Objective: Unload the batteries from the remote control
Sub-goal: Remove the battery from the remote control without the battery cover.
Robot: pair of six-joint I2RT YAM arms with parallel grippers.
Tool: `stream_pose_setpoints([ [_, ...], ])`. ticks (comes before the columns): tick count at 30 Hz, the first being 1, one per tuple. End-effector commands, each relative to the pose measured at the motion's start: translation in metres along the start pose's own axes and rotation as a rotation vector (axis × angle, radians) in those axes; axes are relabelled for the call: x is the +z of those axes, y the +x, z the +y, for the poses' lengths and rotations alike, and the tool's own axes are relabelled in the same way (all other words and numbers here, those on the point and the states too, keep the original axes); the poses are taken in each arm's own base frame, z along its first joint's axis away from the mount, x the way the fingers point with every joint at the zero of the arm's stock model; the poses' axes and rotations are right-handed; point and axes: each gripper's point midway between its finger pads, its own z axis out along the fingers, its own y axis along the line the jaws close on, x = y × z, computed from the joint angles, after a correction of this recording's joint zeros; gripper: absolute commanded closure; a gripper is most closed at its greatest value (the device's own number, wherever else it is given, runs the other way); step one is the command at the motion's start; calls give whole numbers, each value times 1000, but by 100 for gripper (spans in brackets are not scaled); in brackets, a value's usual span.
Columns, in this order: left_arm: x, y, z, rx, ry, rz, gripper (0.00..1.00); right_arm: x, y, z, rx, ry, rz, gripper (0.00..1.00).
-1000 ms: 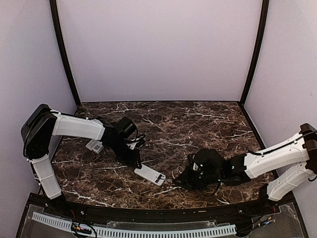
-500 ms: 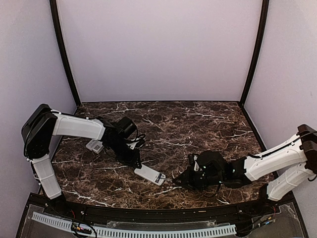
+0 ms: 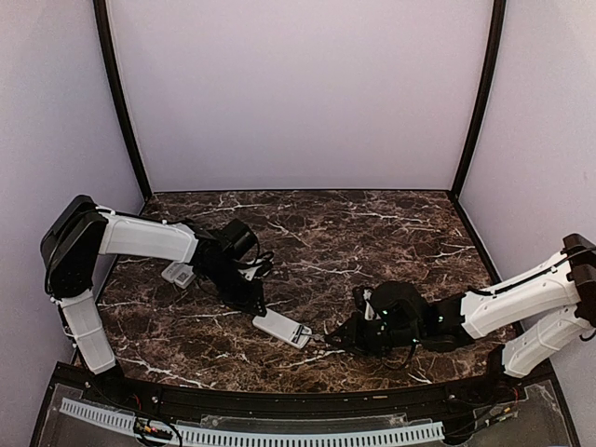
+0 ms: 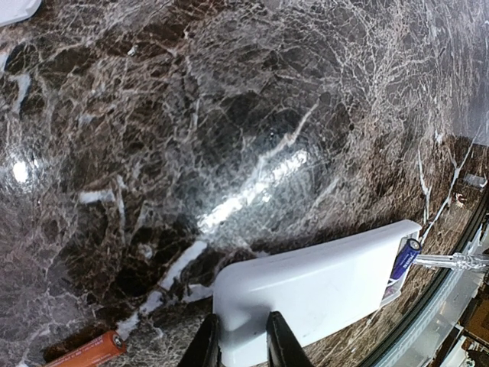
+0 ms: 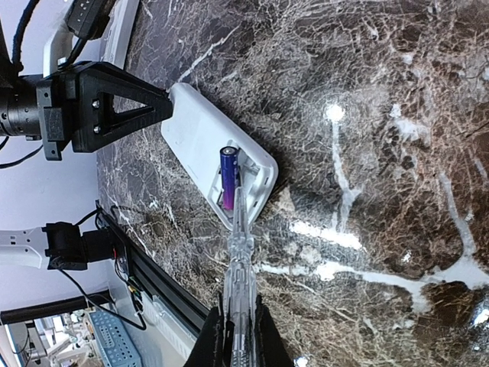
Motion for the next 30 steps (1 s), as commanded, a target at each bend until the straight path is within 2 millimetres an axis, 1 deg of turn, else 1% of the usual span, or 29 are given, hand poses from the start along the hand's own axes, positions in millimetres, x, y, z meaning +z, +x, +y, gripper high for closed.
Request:
stream_pose_setpoints([
  [1,7,10,3,2,-20,47,80,-4,-10,45,-56,-139,-21,100],
  [13,7,10,3,3,-21,46,79,-11,-1,56,-114,-139,8,100],
  [21,7,10,5,0,-29,45,80,-8,9,61,-142,-122,42,100],
  [26,7,9,4,1,-28,44,80,-12,9,64,-152,-115,41,100],
  [28,7,10,5,0,-29,45,80,-11,10,62,-149,-100,45,100],
  [30,7,10,4,-1,-26,45,80,-8,12,52,-124,-47,55,100],
])
